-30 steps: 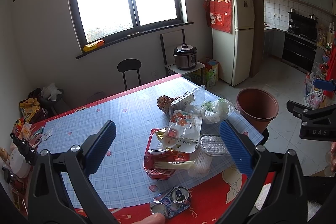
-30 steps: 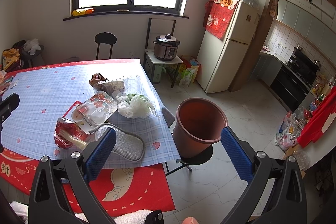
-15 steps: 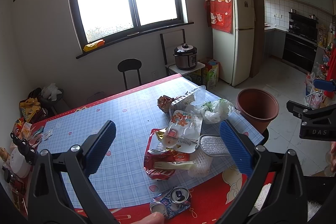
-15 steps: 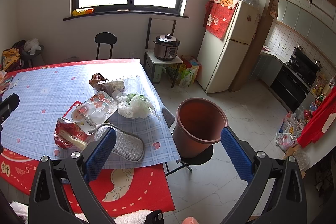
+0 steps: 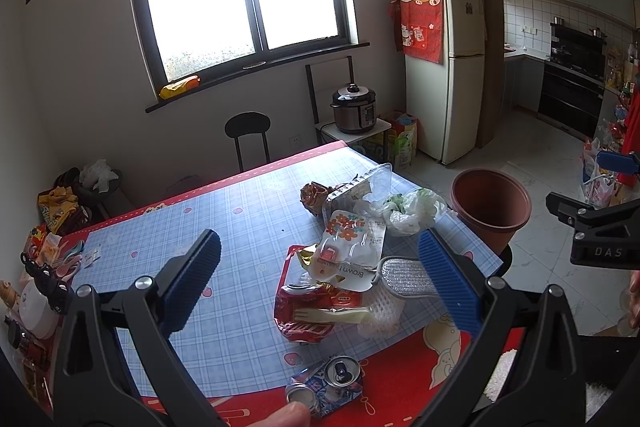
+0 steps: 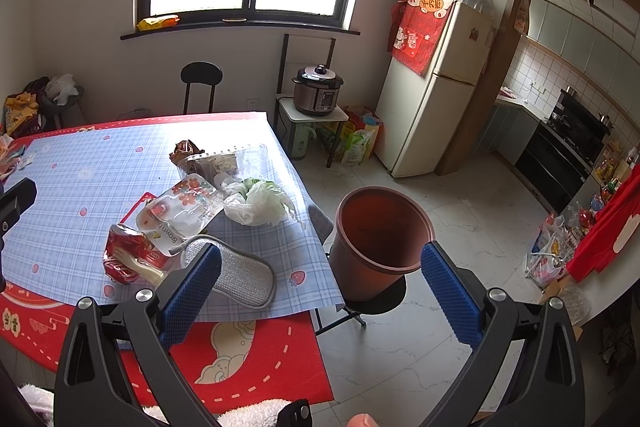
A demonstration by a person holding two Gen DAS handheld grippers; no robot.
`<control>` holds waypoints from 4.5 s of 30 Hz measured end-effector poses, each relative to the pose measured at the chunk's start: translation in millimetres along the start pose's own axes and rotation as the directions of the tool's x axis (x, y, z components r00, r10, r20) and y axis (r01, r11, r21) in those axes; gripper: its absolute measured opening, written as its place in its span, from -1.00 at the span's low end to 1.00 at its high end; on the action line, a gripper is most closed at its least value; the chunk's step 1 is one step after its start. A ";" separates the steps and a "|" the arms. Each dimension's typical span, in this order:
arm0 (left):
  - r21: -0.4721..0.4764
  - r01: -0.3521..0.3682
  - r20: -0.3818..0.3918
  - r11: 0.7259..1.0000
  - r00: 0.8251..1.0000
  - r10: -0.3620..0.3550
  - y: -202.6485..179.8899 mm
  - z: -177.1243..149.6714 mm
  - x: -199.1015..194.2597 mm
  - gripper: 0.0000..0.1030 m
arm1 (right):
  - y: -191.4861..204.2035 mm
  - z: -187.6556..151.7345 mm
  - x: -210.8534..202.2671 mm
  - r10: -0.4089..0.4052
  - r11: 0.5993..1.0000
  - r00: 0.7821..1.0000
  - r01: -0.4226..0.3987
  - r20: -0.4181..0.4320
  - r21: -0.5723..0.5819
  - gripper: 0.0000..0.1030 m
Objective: Collect trash
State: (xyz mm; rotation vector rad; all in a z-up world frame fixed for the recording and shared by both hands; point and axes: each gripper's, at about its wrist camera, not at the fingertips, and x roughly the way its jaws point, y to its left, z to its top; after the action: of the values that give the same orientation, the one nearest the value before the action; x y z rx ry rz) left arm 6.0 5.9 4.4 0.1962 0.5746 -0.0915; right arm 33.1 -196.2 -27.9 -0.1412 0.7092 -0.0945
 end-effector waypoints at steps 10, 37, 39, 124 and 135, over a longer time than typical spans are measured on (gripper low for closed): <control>-0.029 0.015 -0.017 0.999 1.000 -0.016 6.2 4.5 6.1 0.89 | -6.8 -0.8 3.2 0.004 1.000 1.000 -0.004 -0.006 0.013 0.91; -0.244 0.055 -0.318 0.968 0.939 -0.134 105.3 -160.7 88.2 0.85 | 66.4 -38.2 109.4 0.315 0.948 0.922 -0.319 -0.227 0.021 0.91; -0.261 0.058 -0.367 0.964 0.917 -0.155 103.6 -180.7 100.1 0.68 | 70.0 -45.9 110.6 0.323 0.945 0.916 -0.326 -0.239 0.025 0.91; -0.402 -0.065 -0.450 0.913 0.882 -0.136 120.9 -237.8 156.8 -0.01 | 80.4 -96.3 162.8 0.419 0.892 0.850 -0.452 -0.319 -0.031 -0.64; -0.455 -0.008 -0.291 0.890 0.947 -0.140 163.7 -188.8 126.7 -0.01 | 83.6 -68.9 143.9 0.385 0.915 0.887 -0.403 -0.253 -0.022 -0.64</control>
State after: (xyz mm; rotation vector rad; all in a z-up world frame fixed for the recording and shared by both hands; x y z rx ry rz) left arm 34.7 201.5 -194.1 -0.2715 0.9083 0.0104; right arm 99.9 -139.7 -185.3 -0.0530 0.9763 0.3120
